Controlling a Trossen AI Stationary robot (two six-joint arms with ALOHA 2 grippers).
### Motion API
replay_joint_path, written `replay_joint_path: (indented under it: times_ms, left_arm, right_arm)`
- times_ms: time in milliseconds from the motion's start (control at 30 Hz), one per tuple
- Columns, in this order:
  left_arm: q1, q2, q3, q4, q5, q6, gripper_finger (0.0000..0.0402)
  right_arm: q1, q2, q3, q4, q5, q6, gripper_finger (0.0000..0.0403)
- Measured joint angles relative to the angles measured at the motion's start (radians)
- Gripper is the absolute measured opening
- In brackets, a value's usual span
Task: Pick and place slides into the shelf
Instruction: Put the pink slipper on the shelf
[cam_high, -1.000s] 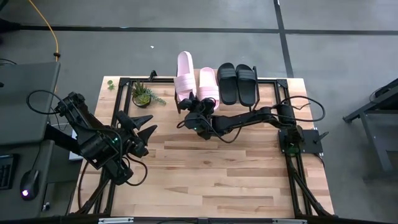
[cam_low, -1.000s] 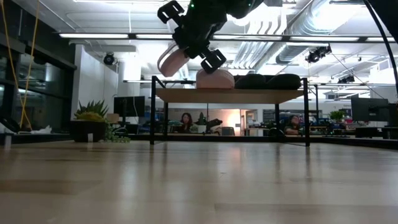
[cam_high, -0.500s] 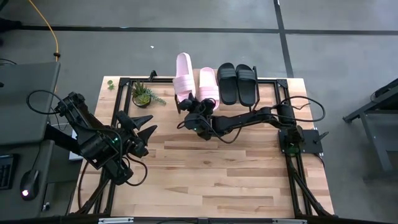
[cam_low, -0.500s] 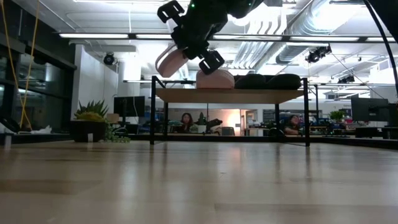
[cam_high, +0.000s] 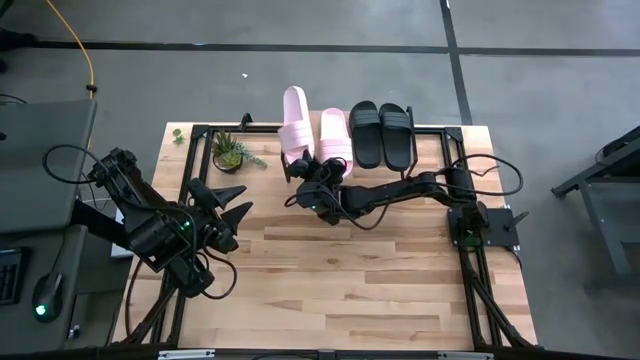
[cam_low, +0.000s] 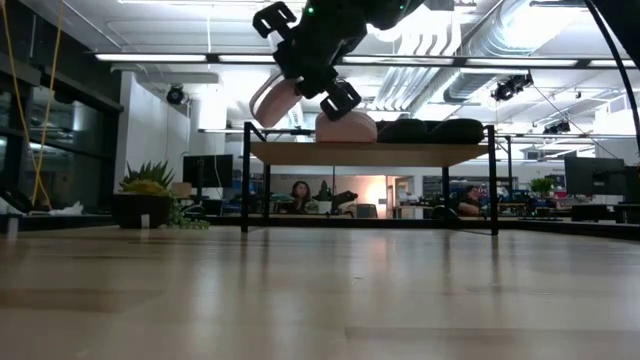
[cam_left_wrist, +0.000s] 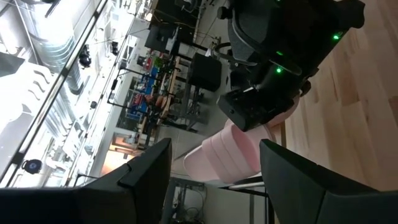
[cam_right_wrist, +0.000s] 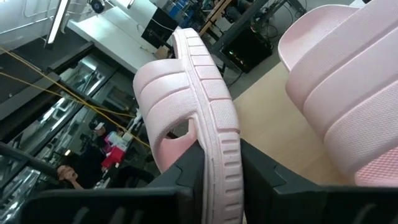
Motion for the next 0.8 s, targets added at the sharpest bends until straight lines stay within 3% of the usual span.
replay_joint_path:
  times_ms: [800]
  left_arm:
    - [0.0,0.0,0.0,0.0,0.015,0.0,0.0225]
  right_arm:
    - [0.0,-0.001,0.0,-0.021,-0.045,-0.029,0.0158]
